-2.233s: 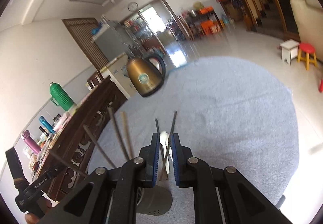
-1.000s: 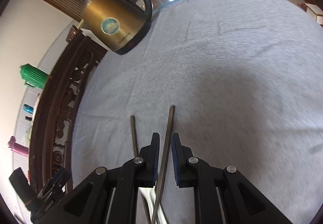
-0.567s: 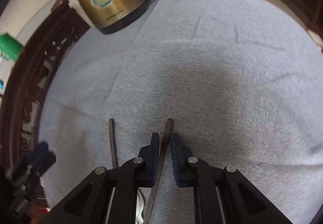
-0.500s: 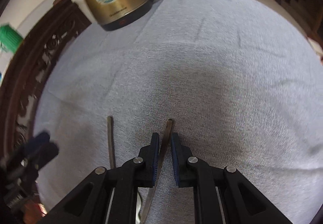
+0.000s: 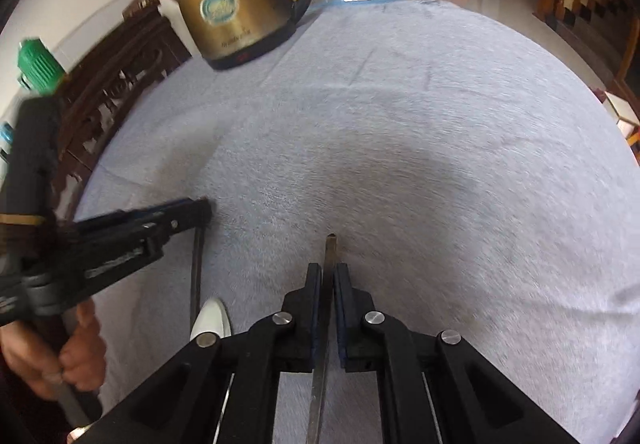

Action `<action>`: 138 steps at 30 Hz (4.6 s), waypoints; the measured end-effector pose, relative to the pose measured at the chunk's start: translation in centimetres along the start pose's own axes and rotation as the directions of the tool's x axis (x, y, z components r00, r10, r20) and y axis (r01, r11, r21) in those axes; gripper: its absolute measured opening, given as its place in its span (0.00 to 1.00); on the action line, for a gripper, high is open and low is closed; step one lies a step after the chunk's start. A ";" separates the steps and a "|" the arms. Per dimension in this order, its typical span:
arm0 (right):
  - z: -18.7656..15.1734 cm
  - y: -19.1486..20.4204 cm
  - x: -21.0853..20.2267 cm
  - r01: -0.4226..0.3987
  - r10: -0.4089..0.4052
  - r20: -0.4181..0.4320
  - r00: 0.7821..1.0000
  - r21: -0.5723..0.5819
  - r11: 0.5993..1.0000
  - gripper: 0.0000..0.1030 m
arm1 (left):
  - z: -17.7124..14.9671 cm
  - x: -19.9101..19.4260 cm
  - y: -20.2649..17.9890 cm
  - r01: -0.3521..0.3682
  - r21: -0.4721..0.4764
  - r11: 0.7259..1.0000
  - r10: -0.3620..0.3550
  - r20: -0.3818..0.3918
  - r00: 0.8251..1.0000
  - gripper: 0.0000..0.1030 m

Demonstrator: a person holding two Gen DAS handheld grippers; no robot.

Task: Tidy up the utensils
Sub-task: 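Close the right gripper on a dark chopstick while the left gripper grasps another, then lift both chopsticks and lower them into the grey cup, then open both grippers to release the chopsticks into the cup, then move both grippers down to the two white spoons on the cloth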

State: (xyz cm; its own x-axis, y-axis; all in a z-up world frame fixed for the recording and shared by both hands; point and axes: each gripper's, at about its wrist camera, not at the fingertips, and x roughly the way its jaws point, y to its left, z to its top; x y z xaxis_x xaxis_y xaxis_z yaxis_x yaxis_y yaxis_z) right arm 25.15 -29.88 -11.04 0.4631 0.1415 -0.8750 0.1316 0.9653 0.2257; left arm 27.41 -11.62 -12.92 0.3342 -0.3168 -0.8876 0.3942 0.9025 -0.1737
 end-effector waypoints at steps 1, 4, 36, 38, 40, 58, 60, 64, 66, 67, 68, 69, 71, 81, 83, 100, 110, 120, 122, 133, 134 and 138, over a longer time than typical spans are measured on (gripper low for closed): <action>-0.4 -0.4 -0.8 -0.017 0.017 0.017 1.000 0.014 1.000 0.07 | -0.4 -0.2 0.1 -0.007 -0.011 1.000 0.007 0.003 1.000 0.07; -1.1 -1.1 -3.1 -0.048 0.046 0.075 0.996 0.036 0.998 0.07 | -1.4 -1.9 0.9 -0.020 -0.023 1.000 0.020 0.042 0.999 0.05; -16.0 0.8 -27.7 -0.063 0.009 0.607 0.794 0.067 0.996 0.07 | -18.2 -29.5 2.2 -0.048 -0.169 0.984 0.136 0.560 0.817 0.05; -16.4 1.3 -28.4 -0.054 0.006 0.620 0.785 0.059 0.997 0.07 | -19.0 -30.2 1.6 -0.060 -0.166 0.984 0.145 0.566 0.811 0.05; -16.8 1.7 -29.1 -0.052 0.008 0.631 0.776 0.052 0.997 0.07 | -19.6 -30.8 1.1 -0.065 -0.155 0.986 0.144 0.577 0.804 0.05; -18.8 2.7 -32.1 -0.056 0.022 0.675 0.737 0.028 0.998 0.07 | -23.0 -35.7 -1.8 -0.039 -0.100 0.994 0.094 0.642 0.761 0.05; -18.9 2.9 -32.3 -0.061 0.030 0.675 0.737 0.022 0.998 0.07 | -23.2 -36.2 -2.1 -0.036 -0.090 0.995 0.086 0.649 0.756 0.05; -19.2 3.4 -33.0 -0.078 0.057 0.688 0.723 -0.001 0.997 0.07 | -23.6 -37.5 -2.9 -0.017 -0.062 0.998 0.054 0.669 0.741 0.05; -19.4 3.7 -33.5 -0.085 0.069 0.696 0.715 -0.012 0.996 0.07 | -23.8 -38.1 -3.2 -0.003 -0.048 0.999 0.035 0.676 0.736 0.05; -19.5 3.9 -33.9 -0.090 0.078 0.701 0.709 -0.020 0.996 0.07 | -23.9 -38.5 -3.4 0.005 -0.039 0.999 0.023 0.683 0.730 0.05; -19.5 4.1 -34.1 -0.094 0.085 0.705 0.705 -0.026 0.995 0.07 | -24.0 -38.8 -3.6 0.008 -0.033 0.999 0.017 0.688 0.726 0.05; -19.5 4.3 -34.3 -0.097 0.091 0.708 0.700 -0.032 0.995 0.07 | -24.1 -39.1 -3.9 0.013 -0.024 1.000 0.008 0.694 0.720 0.05; -19.6 4.7 -34.8 -0.104 0.103 0.715 0.692 -0.043 0.994 0.07 | -24.2 -39.6 -4.2 0.021 -0.014 1.000 -0.005 0.702 0.712 0.05; -19.6 7.1 -37.0 -0.133 0.160 0.757 0.634 -0.098 0.986 0.07 | -23.8 -42.3 -6.6 0.034 0.055 0.998 -0.064 0.750 0.658 0.05; -19.5 7.7 -37.0 -0.132 0.169 0.763 0.625 -0.110 0.985 0.07 | -23.5 -42.4 -7.1 0.035 0.061 0.998 -0.069 0.754 0.653 0.05; -18.7 10.9 -32.5 -0.085 0.169 0.718 0.675 -0.151 0.985 0.07 | -21.5 -38.0 -6.9 0.072 0.039 0.997 -0.079 0.689 0.720 0.05; -19.2 10.7 -30.9 -0.104 0.174 0.687 0.706 -0.142 0.984 0.07 | -21.9 -36.8 -6.5 0.095 0.035 0.995 -0.095 0.652 0.752 0.05; -19.1 10.4 -29.3 -0.167 0.216 0.617 0.757 -0.137 0.976 0.17 | -22.2 -36.6 -6.0 0.138 0.048 0.989 -0.138 0.625 0.768 0.17; -19.1 10.1 -29.6 -0.184 0.220 0.627 0.747 -0.124 0.975 0.33 | -22.3 -37.0 -5.7 0.131 0.035 0.991 -0.122 0.643 0.756 0.30; -19.4 5.9 -30.7 -0.189 0.103 0.711 0.695 0.043 0.981 0.35 | -22.6 -38.3 -1.5 0.122 -0.095 0.988 -0.017 0.718 0.696 0.49; -19.2 5.4 -30.6 -0.191 0.096 0.711 0.697 0.055 0.980 0.35 | -22.6 -38.2 -0.8 0.115 -0.120 0.986 0.006 0.720 0.694 0.50; -18.7 3.4 -29.8 -0.198 0.060 0.697 0.714 0.119 0.973 0.35 | -22.2 -37.1 1.7 0.066 -0.206 0.976 0.100 0.700 0.707 0.56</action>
State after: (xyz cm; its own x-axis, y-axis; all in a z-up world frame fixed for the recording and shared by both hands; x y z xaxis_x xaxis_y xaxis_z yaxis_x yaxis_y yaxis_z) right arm -4.57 -26.76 7.80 0.9499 0.0059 -0.3126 0.1406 0.8851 0.4437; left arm -3.35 8.15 10.27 0.8748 -0.3382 -0.3469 0.2306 0.9204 -0.3158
